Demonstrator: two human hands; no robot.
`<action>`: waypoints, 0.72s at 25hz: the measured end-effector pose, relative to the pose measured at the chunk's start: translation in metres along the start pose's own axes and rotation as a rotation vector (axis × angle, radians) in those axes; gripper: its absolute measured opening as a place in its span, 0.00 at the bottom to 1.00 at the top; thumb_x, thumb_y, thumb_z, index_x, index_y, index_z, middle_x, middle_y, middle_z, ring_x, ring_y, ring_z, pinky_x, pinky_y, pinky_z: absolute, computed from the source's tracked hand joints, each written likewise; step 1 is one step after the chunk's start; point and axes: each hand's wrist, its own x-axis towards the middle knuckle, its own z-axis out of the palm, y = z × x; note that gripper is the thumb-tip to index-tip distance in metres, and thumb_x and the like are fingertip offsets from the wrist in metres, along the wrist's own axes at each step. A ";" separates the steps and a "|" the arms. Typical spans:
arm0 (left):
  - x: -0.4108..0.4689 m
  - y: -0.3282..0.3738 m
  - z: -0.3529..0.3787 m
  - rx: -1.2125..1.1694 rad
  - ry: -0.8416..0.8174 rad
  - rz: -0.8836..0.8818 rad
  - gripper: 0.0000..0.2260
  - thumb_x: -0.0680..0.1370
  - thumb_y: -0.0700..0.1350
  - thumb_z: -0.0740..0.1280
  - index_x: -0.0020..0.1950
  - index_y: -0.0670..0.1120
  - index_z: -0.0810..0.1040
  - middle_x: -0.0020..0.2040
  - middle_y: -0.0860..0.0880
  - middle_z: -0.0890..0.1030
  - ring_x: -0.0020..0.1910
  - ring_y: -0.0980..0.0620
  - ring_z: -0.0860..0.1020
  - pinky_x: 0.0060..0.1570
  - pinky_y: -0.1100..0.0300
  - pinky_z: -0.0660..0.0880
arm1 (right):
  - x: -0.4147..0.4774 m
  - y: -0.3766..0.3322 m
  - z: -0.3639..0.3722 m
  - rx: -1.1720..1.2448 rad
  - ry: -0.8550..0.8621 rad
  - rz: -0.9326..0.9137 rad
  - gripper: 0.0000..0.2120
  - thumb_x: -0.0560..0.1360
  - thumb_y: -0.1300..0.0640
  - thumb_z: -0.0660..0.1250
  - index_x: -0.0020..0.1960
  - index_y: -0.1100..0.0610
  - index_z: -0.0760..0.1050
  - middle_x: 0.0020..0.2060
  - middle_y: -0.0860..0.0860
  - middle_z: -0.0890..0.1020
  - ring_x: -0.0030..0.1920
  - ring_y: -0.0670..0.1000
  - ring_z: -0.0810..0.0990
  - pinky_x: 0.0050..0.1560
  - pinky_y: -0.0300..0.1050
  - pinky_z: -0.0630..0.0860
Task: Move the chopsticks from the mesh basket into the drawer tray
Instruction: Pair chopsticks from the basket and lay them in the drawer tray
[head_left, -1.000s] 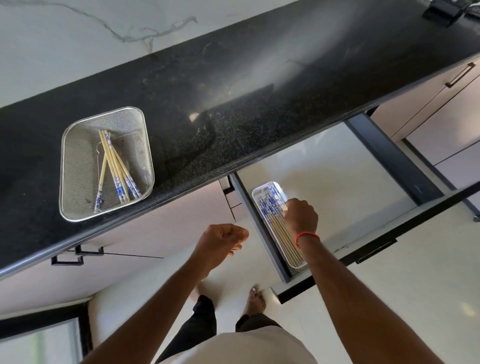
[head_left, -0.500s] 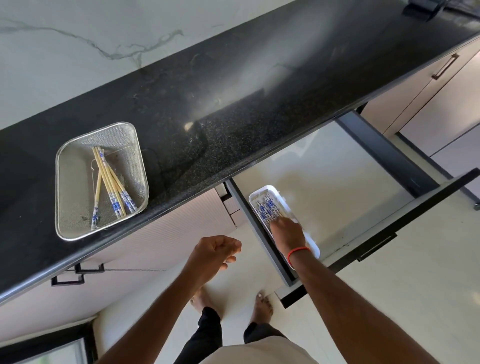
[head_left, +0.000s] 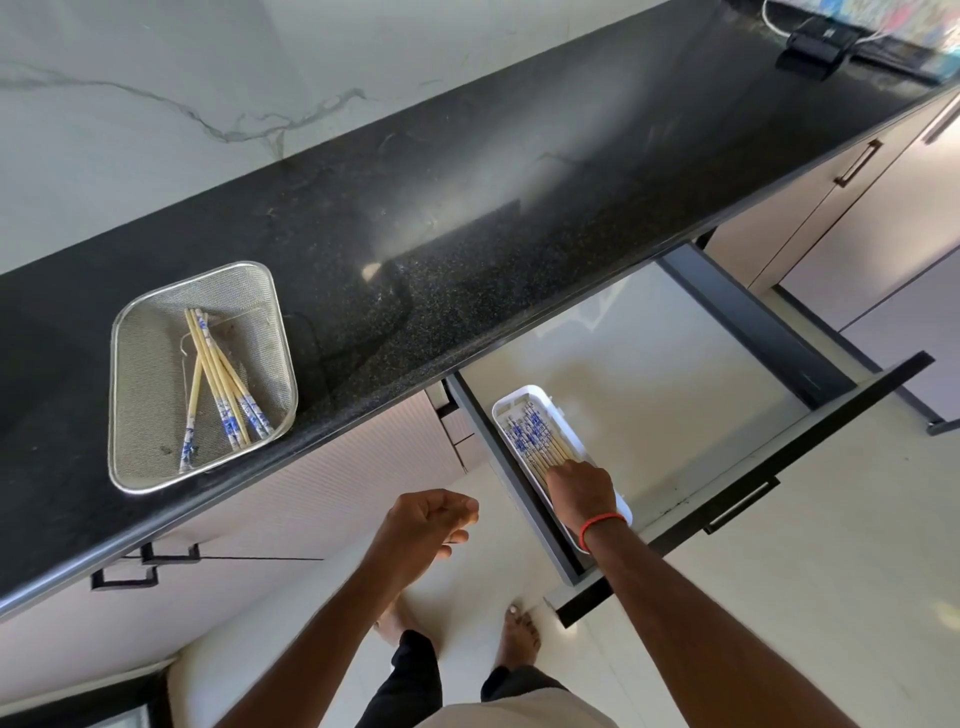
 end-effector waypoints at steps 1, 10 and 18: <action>0.000 0.000 -0.002 0.001 0.003 0.001 0.05 0.80 0.49 0.68 0.49 0.51 0.83 0.50 0.50 0.86 0.51 0.52 0.85 0.51 0.58 0.80 | 0.001 0.001 0.000 0.024 0.020 0.002 0.11 0.77 0.63 0.61 0.55 0.57 0.79 0.51 0.54 0.84 0.52 0.57 0.84 0.51 0.50 0.79; -0.003 0.009 -0.022 -0.001 0.014 0.021 0.07 0.79 0.51 0.69 0.51 0.50 0.84 0.52 0.50 0.86 0.51 0.51 0.85 0.54 0.55 0.81 | 0.000 0.002 0.002 0.000 -0.074 0.046 0.15 0.77 0.59 0.60 0.63 0.56 0.73 0.58 0.52 0.81 0.59 0.56 0.81 0.56 0.49 0.76; -0.011 0.032 -0.090 -0.132 0.116 0.156 0.07 0.78 0.52 0.70 0.50 0.50 0.84 0.51 0.49 0.87 0.51 0.48 0.85 0.52 0.54 0.81 | -0.005 -0.055 -0.090 0.084 0.202 0.004 0.15 0.76 0.42 0.62 0.55 0.49 0.78 0.49 0.48 0.84 0.51 0.53 0.82 0.46 0.43 0.77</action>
